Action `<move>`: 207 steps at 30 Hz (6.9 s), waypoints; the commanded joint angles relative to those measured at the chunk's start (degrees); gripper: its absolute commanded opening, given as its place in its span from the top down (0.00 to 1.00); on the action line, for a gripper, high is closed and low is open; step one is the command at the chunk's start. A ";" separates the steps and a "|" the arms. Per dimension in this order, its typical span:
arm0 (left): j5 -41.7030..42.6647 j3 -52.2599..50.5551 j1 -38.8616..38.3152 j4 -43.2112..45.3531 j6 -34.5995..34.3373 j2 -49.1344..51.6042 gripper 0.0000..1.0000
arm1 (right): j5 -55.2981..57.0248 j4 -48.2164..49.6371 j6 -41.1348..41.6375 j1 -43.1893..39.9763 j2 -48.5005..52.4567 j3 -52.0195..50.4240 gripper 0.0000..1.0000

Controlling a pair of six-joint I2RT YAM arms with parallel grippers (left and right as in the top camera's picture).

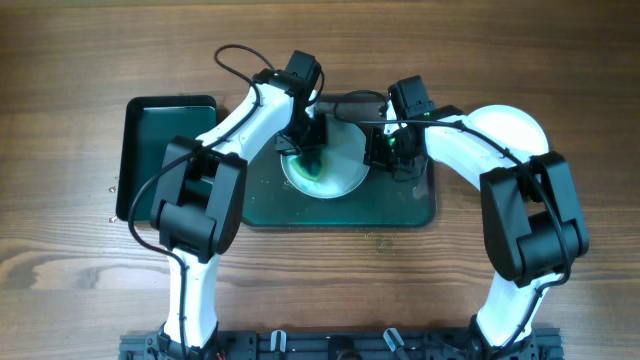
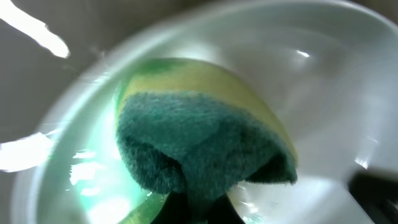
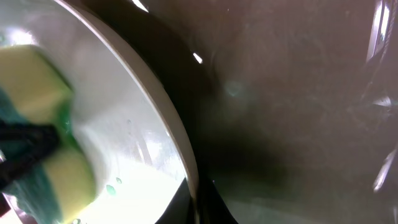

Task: Clean dirty plates on tray and stack at the side
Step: 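Lower the sponge onto the third plate and scrub with the left gripper, then lift the third plate off the tray and tilt it with the right gripper, then carry the plate right and set it on the plate stack, then move the sponge left and drop it into the small black tray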

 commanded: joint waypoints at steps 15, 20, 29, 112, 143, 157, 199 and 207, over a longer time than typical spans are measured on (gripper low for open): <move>-29.92 4.15 1.66 -5.92 -8.83 3.89 0.96 | -0.48 0.39 -0.04 0.20 1.07 0.50 0.95; -22.80 4.13 0.07 -11.56 -5.81 3.91 0.96 | -0.46 0.42 0.07 0.20 1.07 0.50 0.96; 10.99 4.13 -4.00 -3.50 9.73 3.91 0.96 | -0.46 0.42 0.22 0.20 1.07 0.50 0.96; -9.44 26.29 4.52 -23.63 2.01 3.48 0.96 | 109.66 -17.38 -11.58 27.10 -28.83 0.50 0.96; -9.46 26.29 3.54 -23.65 2.01 3.48 0.96 | 5.40 -16.35 -20.33 -13.92 -28.85 0.48 0.96; -9.44 26.29 3.39 -23.63 1.99 3.48 0.96 | 19.74 -1.22 -10.62 -47.30 -28.70 -15.54 0.96; -16.96 -2.19 30.80 -7.13 21.75 -7.06 0.37 | 9.51 -3.21 -19.19 -22.32 -28.11 -10.64 0.30; -17.22 6.25 29.70 -17.20 21.49 -18.18 0.00 | 8.22 -10.80 -21.92 -22.32 -32.02 -3.10 0.23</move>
